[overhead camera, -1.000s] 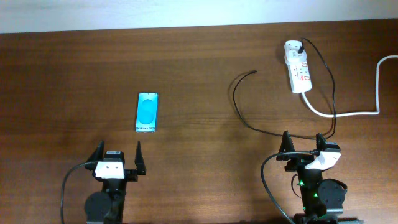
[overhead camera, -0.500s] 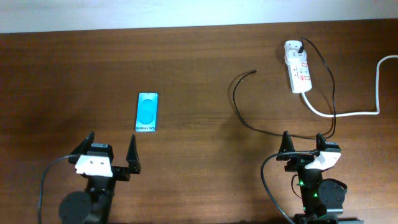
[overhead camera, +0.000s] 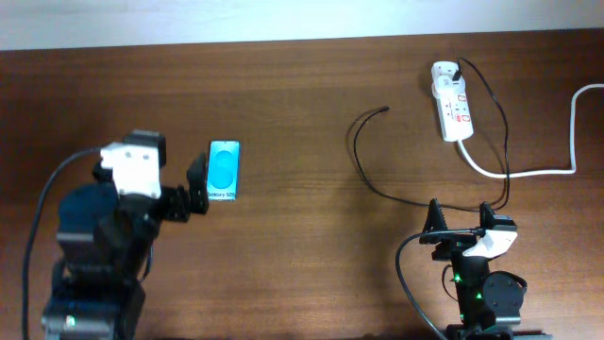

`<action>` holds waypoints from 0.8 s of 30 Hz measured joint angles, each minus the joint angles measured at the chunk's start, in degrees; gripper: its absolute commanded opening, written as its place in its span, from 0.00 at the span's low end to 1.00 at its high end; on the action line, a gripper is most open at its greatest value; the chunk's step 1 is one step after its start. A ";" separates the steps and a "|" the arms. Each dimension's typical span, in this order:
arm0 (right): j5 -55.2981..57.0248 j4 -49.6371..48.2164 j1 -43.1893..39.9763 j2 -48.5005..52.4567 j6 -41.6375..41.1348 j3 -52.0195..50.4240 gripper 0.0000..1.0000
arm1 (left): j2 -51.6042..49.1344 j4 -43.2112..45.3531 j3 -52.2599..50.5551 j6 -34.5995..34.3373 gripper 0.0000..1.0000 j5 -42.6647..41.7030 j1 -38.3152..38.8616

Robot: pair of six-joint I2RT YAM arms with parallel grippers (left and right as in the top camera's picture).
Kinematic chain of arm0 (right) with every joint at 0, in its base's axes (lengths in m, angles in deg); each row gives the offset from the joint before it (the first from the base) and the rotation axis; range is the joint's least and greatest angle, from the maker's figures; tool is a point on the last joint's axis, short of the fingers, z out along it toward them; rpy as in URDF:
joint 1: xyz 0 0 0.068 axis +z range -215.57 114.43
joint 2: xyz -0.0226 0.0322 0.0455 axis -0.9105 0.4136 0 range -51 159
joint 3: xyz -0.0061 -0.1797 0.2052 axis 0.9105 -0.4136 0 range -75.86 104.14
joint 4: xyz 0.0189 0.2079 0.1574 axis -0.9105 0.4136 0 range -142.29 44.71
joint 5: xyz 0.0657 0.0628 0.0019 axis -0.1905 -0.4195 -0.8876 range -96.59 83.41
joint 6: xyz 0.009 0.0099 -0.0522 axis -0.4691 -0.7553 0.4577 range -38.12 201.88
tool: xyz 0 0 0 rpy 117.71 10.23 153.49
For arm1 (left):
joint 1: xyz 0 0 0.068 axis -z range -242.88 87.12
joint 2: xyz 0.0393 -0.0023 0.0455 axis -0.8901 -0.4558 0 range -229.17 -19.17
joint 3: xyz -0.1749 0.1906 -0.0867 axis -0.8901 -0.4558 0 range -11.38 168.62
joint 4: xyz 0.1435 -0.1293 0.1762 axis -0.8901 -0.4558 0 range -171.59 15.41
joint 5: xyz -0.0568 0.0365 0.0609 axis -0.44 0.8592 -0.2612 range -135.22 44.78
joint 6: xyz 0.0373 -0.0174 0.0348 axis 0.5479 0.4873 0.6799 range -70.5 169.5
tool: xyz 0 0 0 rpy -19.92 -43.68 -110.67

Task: Plug charger to phone and switch on socket
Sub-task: 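Move the left gripper forward over the blue Galaxy S25 phone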

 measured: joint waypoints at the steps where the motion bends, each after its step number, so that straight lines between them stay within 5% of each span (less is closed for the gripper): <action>1: 0.00 -0.02 0.00 0.00 -0.02 0.00 0.98 | -1.97 -0.02 1.68 -0.07 0.99 -0.92 0.00; 10: 0.00 -0.02 0.00 0.00 -0.02 0.00 0.98 | -20.06 -0.94 7.61 -2.89 0.99 -5.11 0.00; 24: 0.00 -0.02 0.00 0.00 0.00 0.00 0.98 | -33.88 -1.86 7.67 -2.91 0.99 -5.09 0.00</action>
